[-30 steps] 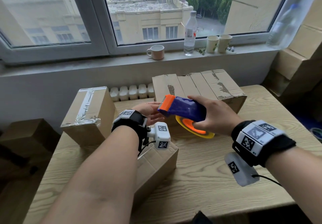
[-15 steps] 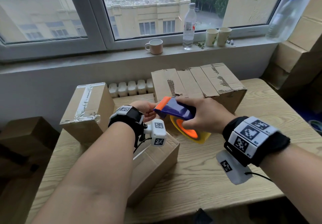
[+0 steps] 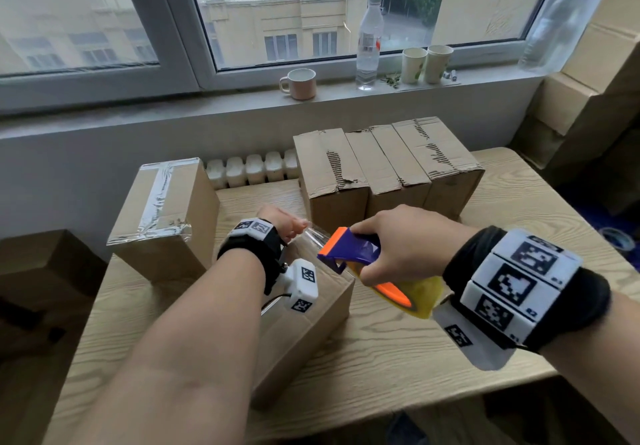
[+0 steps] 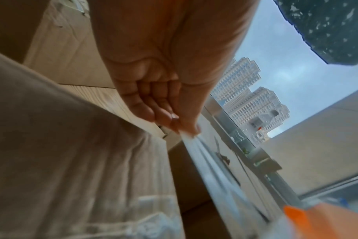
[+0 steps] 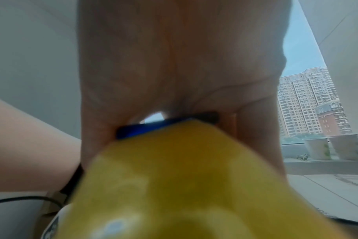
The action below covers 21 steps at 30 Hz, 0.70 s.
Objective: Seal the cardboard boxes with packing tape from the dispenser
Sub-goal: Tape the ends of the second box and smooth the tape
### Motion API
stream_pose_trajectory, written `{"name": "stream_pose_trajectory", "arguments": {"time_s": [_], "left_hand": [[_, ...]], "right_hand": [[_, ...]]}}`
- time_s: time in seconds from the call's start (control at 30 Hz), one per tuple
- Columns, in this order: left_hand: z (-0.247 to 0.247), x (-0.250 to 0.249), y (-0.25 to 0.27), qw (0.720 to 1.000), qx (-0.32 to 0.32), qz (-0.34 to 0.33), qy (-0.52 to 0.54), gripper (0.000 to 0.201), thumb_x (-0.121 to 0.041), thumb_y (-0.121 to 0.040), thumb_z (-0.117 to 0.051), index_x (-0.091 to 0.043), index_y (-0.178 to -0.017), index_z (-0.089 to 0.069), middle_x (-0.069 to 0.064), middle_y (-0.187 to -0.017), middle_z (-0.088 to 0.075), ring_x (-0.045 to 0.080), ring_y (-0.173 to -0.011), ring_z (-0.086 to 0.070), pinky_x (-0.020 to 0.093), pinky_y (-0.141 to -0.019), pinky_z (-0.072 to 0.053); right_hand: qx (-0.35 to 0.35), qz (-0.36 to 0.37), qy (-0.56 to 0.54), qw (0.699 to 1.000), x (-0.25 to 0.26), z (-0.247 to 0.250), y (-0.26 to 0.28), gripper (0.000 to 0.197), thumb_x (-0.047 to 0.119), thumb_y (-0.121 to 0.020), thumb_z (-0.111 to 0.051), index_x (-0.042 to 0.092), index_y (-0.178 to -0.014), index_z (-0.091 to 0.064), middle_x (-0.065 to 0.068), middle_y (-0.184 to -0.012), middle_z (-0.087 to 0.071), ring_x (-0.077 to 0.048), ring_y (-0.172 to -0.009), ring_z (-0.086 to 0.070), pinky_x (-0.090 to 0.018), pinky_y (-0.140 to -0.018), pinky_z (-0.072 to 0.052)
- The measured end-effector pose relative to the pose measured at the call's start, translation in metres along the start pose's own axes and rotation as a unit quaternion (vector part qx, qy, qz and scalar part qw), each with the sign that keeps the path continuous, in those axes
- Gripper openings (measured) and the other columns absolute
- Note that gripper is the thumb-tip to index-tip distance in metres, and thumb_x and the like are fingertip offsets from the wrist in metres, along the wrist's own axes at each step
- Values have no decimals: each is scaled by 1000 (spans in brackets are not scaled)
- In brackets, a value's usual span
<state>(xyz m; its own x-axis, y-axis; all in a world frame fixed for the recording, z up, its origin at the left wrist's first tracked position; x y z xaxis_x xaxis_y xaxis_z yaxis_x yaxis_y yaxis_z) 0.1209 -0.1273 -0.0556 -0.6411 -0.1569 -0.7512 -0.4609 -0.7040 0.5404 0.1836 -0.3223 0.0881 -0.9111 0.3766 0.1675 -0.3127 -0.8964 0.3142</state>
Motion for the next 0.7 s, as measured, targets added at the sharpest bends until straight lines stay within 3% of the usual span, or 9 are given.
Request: {"name": "stream_pose_trajectory", "arguments": {"time_s": [0.1,0.2,0.33,0.5,0.63,0.7], "left_hand": [[2,3,-5,999,-24,-20,-32,16,-18,-76,-80,-10,-68,-68,7,-65,-65,17,-60,-55,30,-69,-50],[7,-5,-4,992,-62,-54,-93,21,-27,-78,-78,-18,-65,-64,4,-74,-67,19,-74,-60,33,-79,-52],[12,-10,-2,984,-84,-77,-138,23,-31,-78,-78,-23,-63,-63,-1,-75,-65,15,-76,-59,29,-73,-46],[13,-5,-5,982,-86,-81,-146,21,-28,-77,-79,-23,-62,-65,-2,-76,-67,15,-79,-61,29,-75,-48],[13,3,-11,981,-87,-84,-149,17,-28,-74,-81,-22,-64,-69,0,-79,-70,16,-83,-64,27,-75,-46],[12,6,-14,983,-90,-85,-136,14,-28,-73,-82,-18,-70,-72,-1,-77,-70,15,-81,-66,26,-73,-45]], "right_hand": [[9,2,6,1000,0,-6,1,55,55,-66,-65,34,-117,-62,8,-96,-67,-16,-88,-60,-29,-74,-52],[1,-5,5,1000,1,-10,-3,54,56,-67,-65,34,-116,-62,8,-97,-67,-17,-88,-60,-28,-72,-50],[2,-21,19,1000,-1,-17,-10,44,52,-64,-65,34,-105,-64,9,-89,-65,-19,-84,-59,-27,-63,-44],[10,-30,8,999,0,-24,-13,53,52,-64,-65,33,-114,-63,8,-98,-67,-19,-91,-61,-30,-74,-53],[20,-31,6,999,3,-29,-15,48,50,-63,-64,32,-107,-65,9,-91,-67,-18,-84,-61,-27,-64,-49],[25,-34,4,999,3,-30,-16,49,50,-63,-64,32,-109,-65,8,-93,-67,-18,-85,-62,-28,-66,-50]]}}
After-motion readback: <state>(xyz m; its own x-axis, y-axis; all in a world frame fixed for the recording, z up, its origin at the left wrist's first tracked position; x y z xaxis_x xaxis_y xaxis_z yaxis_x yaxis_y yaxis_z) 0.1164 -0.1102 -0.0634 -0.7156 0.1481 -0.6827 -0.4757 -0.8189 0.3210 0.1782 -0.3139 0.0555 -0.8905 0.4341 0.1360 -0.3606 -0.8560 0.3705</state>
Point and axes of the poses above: each hand's wrist, its own y-axis away from the middle knuckle, its own z-axis out of the back of the hand, x = y × z, the point moved 9 cm from there along -y, towards the middle knuckle
